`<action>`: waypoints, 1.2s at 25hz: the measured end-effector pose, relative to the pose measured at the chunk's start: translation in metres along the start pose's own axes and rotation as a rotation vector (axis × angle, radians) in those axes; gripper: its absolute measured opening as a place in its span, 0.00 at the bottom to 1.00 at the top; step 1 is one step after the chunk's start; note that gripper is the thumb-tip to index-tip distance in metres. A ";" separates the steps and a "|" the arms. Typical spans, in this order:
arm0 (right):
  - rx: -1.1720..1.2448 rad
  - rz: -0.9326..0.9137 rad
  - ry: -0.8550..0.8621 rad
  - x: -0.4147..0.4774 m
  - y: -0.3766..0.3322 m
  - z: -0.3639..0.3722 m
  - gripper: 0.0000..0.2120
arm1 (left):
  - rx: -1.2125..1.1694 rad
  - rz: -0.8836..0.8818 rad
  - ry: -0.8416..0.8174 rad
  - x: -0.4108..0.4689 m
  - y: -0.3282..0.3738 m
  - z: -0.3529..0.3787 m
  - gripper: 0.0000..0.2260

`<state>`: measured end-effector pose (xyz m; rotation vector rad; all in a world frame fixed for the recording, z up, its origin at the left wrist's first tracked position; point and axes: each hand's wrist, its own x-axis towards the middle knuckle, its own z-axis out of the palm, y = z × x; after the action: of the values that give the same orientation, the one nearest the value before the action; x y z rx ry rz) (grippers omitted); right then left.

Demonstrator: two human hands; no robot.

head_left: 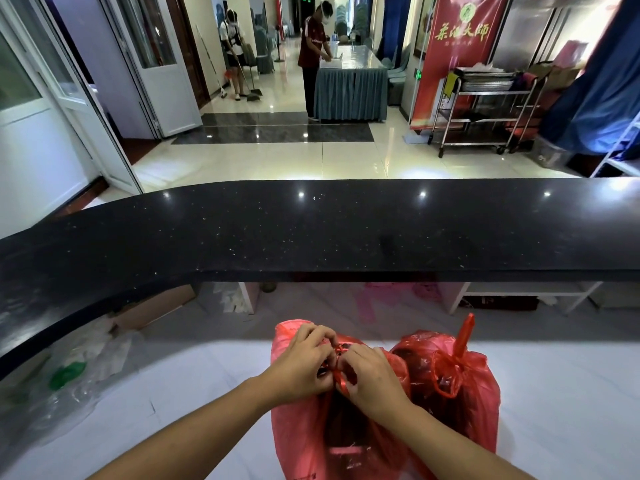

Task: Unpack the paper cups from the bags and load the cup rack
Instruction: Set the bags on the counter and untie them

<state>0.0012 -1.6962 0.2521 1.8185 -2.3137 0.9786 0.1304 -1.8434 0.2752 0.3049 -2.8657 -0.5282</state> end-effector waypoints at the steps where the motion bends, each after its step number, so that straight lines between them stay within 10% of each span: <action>1: -0.027 -0.057 0.003 0.001 0.000 -0.002 0.08 | -0.004 0.008 -0.023 0.000 -0.002 0.000 0.06; 11: -0.254 -0.368 0.096 0.004 0.006 -0.010 0.05 | 0.001 0.057 -0.078 0.010 -0.007 -0.007 0.09; 30: -0.205 -0.205 0.099 -0.008 -0.003 -0.008 0.04 | -0.050 -0.027 -0.090 0.003 0.001 0.002 0.05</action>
<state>0.0039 -1.6861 0.2571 1.8339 -2.0366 0.7541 0.1269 -1.8429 0.2744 0.3202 -2.9328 -0.6331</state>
